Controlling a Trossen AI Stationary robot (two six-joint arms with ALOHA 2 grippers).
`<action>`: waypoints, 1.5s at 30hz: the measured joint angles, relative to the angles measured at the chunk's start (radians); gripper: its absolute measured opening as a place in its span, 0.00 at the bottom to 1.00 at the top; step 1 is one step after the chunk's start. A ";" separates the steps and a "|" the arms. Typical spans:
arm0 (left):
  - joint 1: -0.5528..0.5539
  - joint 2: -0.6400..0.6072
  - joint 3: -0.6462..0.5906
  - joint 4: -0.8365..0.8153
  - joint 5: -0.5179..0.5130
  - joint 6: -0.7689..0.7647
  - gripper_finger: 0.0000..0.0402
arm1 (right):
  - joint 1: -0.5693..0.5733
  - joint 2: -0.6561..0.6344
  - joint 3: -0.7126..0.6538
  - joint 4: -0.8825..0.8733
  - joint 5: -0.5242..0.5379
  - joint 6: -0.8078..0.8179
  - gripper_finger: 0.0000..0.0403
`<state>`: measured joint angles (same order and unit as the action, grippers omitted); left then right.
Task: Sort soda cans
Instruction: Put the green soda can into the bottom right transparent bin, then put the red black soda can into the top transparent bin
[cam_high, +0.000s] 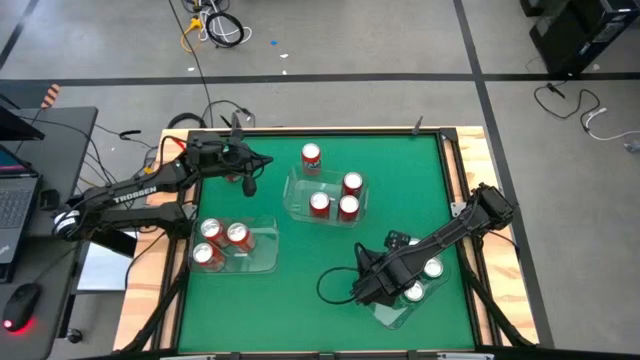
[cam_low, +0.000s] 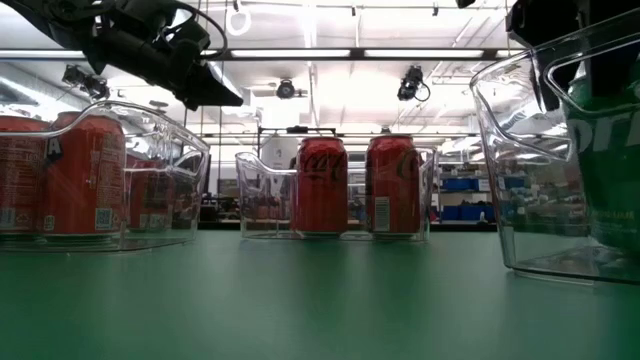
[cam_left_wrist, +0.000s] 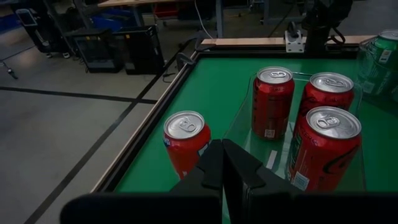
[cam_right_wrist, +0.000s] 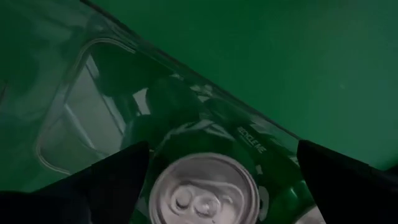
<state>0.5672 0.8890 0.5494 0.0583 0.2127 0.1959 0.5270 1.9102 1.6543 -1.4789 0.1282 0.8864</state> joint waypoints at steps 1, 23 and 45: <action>0.000 0.000 0.000 0.000 0.000 0.000 0.01 | 0.000 0.000 0.000 -0.002 0.000 -0.008 0.98; 0.000 0.000 0.000 0.027 -0.001 -0.016 0.01 | -0.033 0.000 0.000 -0.060 -0.001 -0.134 0.98; 0.000 0.000 0.000 0.018 0.000 -0.063 0.01 | -0.138 0.000 0.000 -0.020 -0.041 -0.232 0.98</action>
<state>0.5671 0.8894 0.5495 0.0761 0.2123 0.1332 0.3886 1.9106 1.6543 -1.4994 0.0872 0.6542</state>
